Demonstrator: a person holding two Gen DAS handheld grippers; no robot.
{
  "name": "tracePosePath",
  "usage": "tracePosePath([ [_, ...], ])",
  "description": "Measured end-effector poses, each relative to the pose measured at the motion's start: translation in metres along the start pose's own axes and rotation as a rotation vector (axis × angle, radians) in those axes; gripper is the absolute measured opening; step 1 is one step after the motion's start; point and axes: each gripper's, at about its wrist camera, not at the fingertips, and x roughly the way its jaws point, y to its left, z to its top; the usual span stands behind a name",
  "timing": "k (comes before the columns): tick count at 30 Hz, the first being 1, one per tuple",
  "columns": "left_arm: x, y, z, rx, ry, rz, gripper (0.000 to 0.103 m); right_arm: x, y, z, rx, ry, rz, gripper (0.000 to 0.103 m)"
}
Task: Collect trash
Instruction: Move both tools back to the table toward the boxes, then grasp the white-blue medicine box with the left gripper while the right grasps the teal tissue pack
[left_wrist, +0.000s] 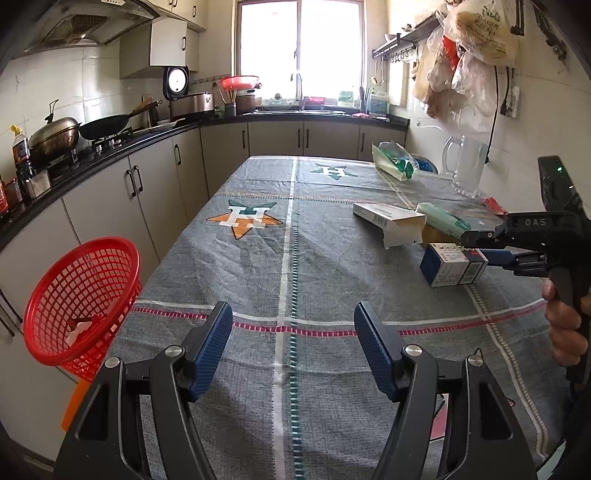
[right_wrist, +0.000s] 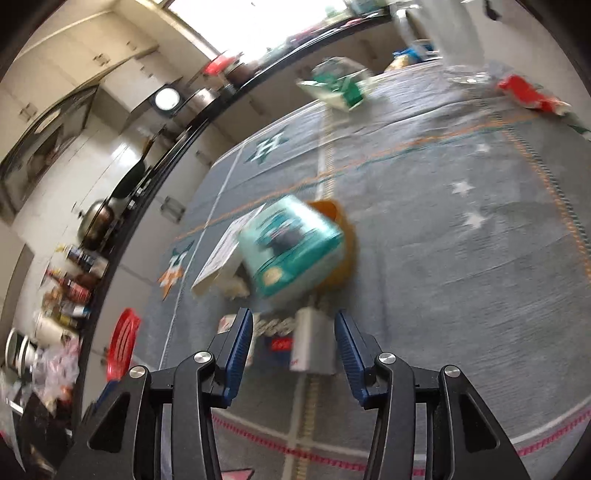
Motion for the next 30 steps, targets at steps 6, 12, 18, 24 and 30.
tracePosePath([
  [6,0.006,-0.002,0.004,-0.027,0.032,-0.035,0.068,0.012,0.035,-0.02,-0.135,0.197,0.392,0.054],
  [12,0.02,-0.007,0.016,-0.102,0.112,-0.148,0.07,-0.007,0.028,-0.014,-0.117,0.082,0.342,0.058],
  [18,0.047,-0.019,0.041,-0.312,0.261,-0.314,0.07,-0.016,0.005,-0.007,0.008,0.008,0.281,0.058],
  [24,0.076,-0.033,0.05,-0.574,0.402,-0.314,0.07,-0.03,-0.02,0.005,0.115,-0.067,0.293,0.058],
  [30,0.091,-0.056,0.059,-0.634,0.391,-0.153,0.07,-0.055,-0.028,0.008,0.149,-0.169,0.274,0.059],
])
